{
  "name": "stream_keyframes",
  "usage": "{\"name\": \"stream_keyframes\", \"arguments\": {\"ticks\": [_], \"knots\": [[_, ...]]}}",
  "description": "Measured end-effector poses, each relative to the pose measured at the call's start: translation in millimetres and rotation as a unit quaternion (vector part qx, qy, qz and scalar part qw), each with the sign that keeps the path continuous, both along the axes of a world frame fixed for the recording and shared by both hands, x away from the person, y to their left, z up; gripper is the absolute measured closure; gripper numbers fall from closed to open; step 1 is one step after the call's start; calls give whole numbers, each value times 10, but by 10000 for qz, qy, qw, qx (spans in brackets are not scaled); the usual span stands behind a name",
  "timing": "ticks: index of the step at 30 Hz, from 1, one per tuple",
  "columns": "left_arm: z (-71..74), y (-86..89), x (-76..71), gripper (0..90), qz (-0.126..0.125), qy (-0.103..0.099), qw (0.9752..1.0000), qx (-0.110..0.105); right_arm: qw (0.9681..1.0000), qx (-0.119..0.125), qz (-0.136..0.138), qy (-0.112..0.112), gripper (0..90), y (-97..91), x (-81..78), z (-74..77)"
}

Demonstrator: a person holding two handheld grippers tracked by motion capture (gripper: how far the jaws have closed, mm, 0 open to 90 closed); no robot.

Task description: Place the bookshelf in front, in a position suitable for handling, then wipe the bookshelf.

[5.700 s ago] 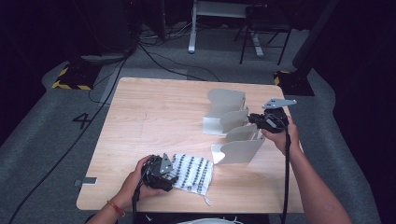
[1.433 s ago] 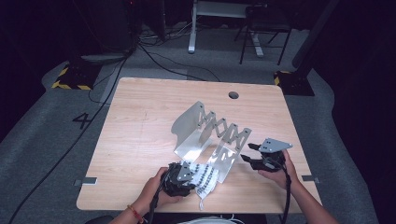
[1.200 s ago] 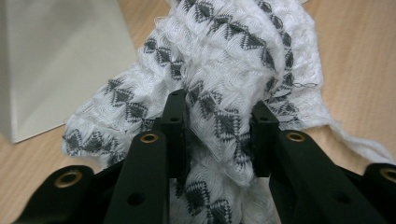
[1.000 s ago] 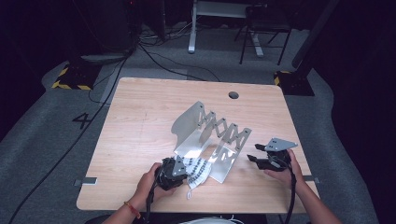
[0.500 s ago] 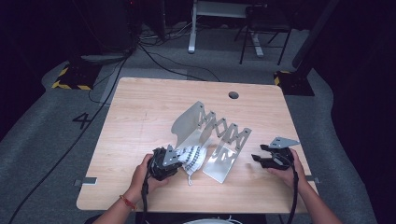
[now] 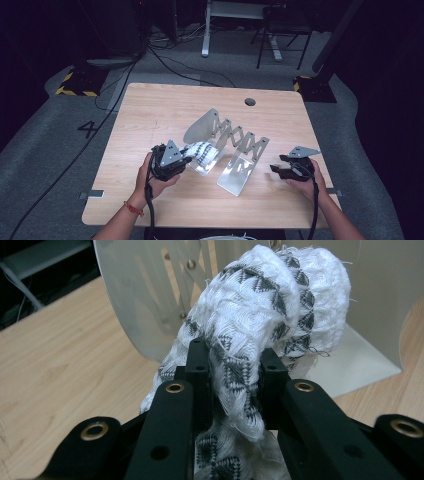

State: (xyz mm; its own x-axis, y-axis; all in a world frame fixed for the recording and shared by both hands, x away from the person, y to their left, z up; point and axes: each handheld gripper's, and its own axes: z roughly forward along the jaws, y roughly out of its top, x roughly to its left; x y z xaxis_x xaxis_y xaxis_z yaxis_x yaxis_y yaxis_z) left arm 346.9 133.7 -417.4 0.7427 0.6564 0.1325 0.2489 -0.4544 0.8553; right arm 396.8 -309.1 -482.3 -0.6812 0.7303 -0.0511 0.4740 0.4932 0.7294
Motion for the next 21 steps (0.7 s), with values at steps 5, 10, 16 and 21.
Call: {"name": "stream_keyframes", "arguments": {"ticks": [5, 10, 16, 21], "knots": [[166, -38, 85, 748, 65, -196, 9994, -268, 10000, 2, -34, 39, 383, -20, -6, -6], [298, -100, 192, 747, 202, -398, 9980, -448, 10000, -39, -32, 80, 383, -20, -6, -33], [353, -201, 309, 746, 322, -489, 9972, -475, 9999, -84, 52, 42, 383, 8, -16, -35], [293, -359, 398, 746, 283, -439, 9981, -331, 9998, -127, 102, 59, 383, 11, -42, -54]]}}
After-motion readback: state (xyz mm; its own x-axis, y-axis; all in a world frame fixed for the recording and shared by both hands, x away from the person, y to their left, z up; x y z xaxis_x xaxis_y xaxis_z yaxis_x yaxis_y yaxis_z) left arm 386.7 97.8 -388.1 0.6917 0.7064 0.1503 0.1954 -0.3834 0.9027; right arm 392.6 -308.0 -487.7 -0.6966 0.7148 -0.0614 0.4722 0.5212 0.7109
